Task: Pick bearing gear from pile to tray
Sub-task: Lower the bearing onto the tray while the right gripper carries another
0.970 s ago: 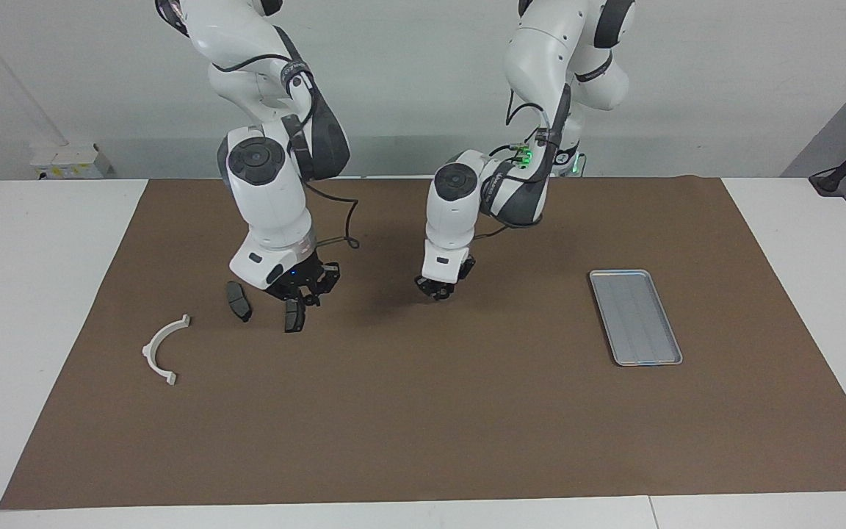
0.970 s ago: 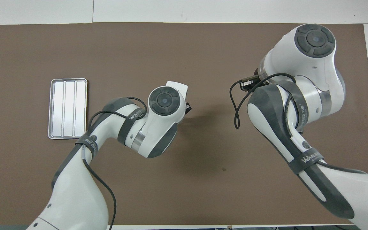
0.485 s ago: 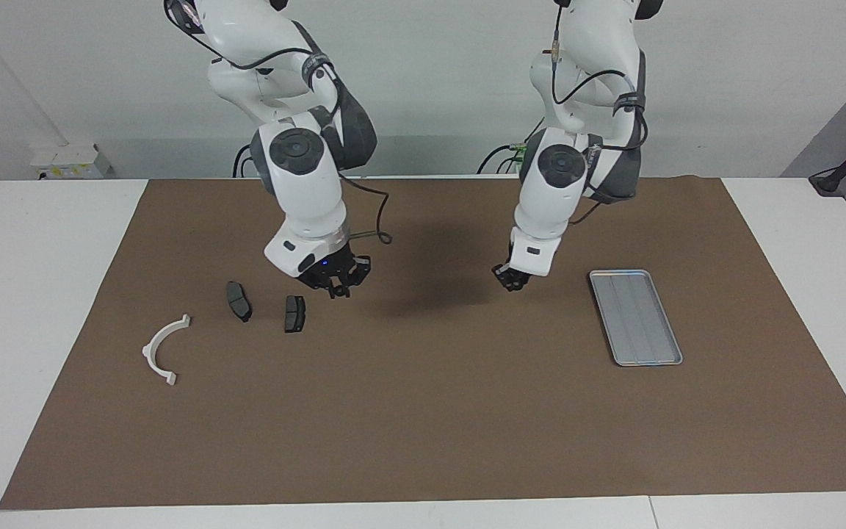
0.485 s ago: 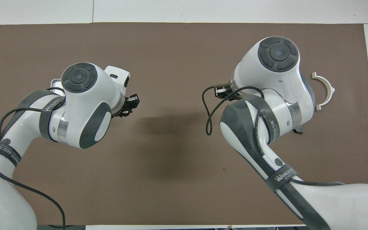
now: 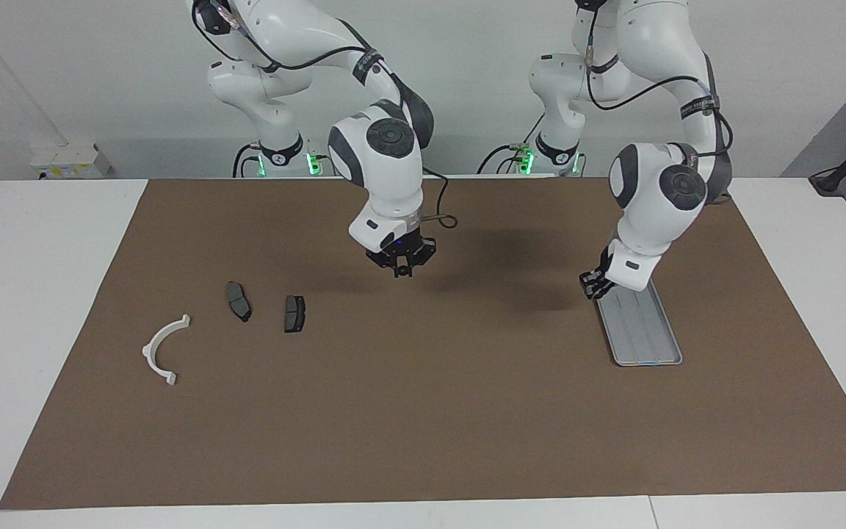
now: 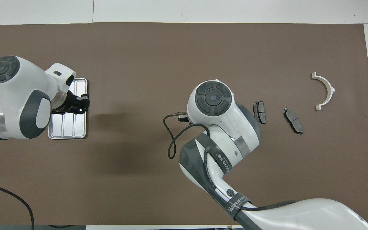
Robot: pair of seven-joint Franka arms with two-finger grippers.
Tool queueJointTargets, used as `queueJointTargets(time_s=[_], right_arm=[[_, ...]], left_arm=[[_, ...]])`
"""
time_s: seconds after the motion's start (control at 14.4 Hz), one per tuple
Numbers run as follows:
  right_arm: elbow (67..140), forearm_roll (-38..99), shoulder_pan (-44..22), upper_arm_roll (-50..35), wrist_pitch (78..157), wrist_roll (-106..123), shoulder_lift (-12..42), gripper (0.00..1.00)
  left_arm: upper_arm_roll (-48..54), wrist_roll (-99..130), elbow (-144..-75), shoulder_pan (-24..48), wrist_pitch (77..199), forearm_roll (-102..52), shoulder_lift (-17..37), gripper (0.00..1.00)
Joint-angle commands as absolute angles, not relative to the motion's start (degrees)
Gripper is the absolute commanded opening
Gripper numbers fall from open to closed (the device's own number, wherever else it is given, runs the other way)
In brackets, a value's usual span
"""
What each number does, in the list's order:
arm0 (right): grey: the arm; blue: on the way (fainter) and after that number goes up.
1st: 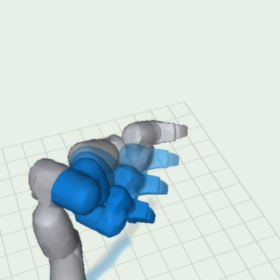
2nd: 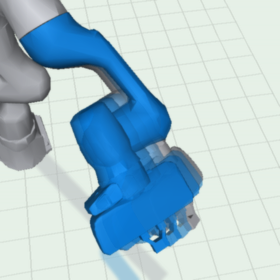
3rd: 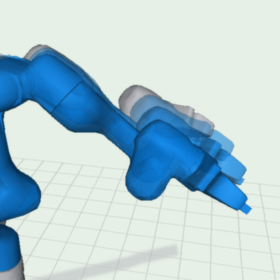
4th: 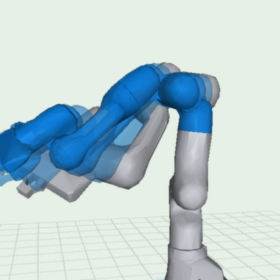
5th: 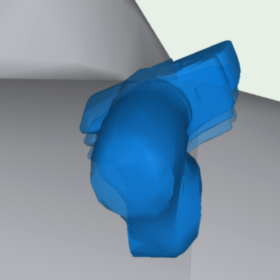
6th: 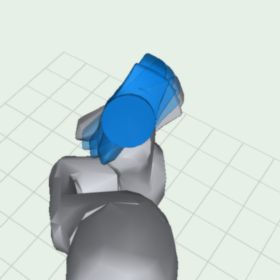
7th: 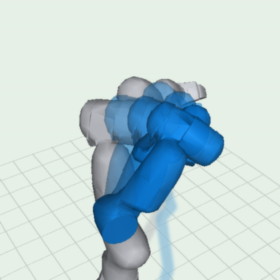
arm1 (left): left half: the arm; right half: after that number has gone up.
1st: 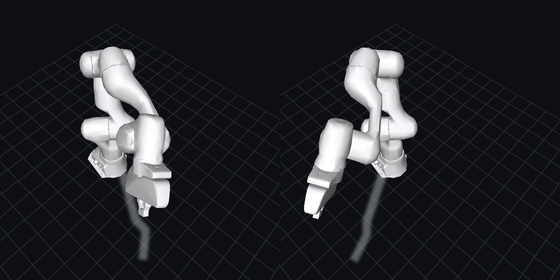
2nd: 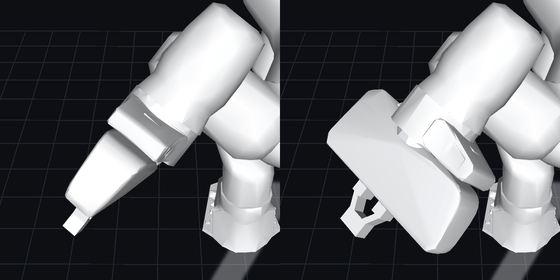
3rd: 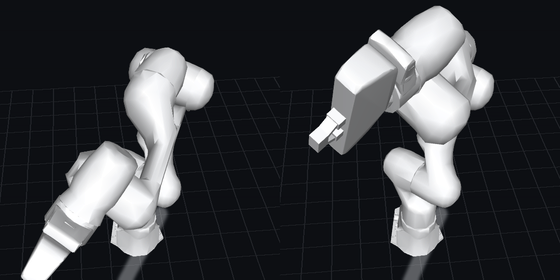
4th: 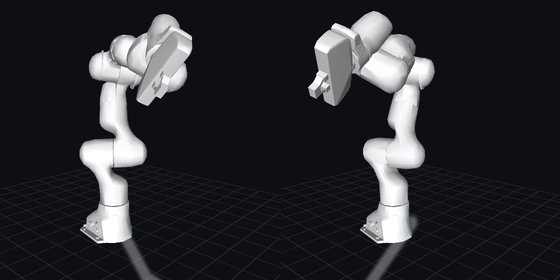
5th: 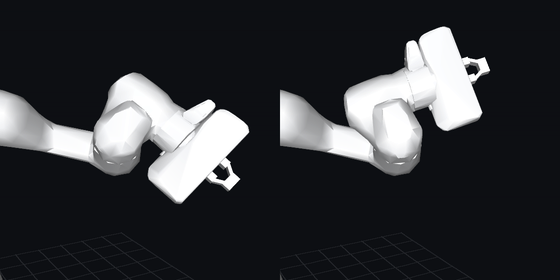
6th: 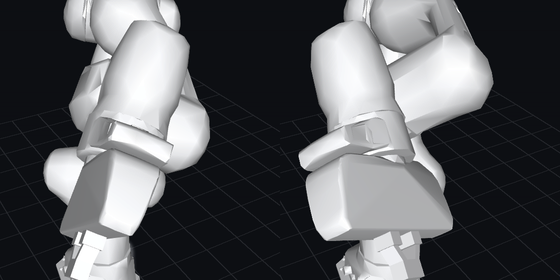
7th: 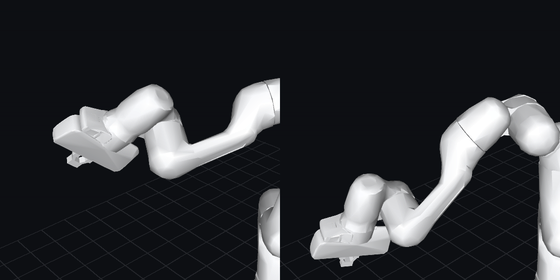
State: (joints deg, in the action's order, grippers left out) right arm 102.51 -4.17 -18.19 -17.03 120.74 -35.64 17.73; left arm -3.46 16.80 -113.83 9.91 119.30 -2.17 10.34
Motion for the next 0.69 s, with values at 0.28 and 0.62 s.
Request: queueJointTargets(time_s=[0.28,0.62], right_arm=[[105.3,-3.5,-21.4,-17.0,128.2,-41.1,21.9,0.00],[105.6,-4.1,-21.4,-16.9,130.6,-41.0,24.4,0.00]], left_arm=[[-2.6,9.6,-124.2,3.6,128.7,-1.5,6.2,0.00],[-2.6,10.1,-127.0,3.6,131.0,-1.5,5.8,0.00]])
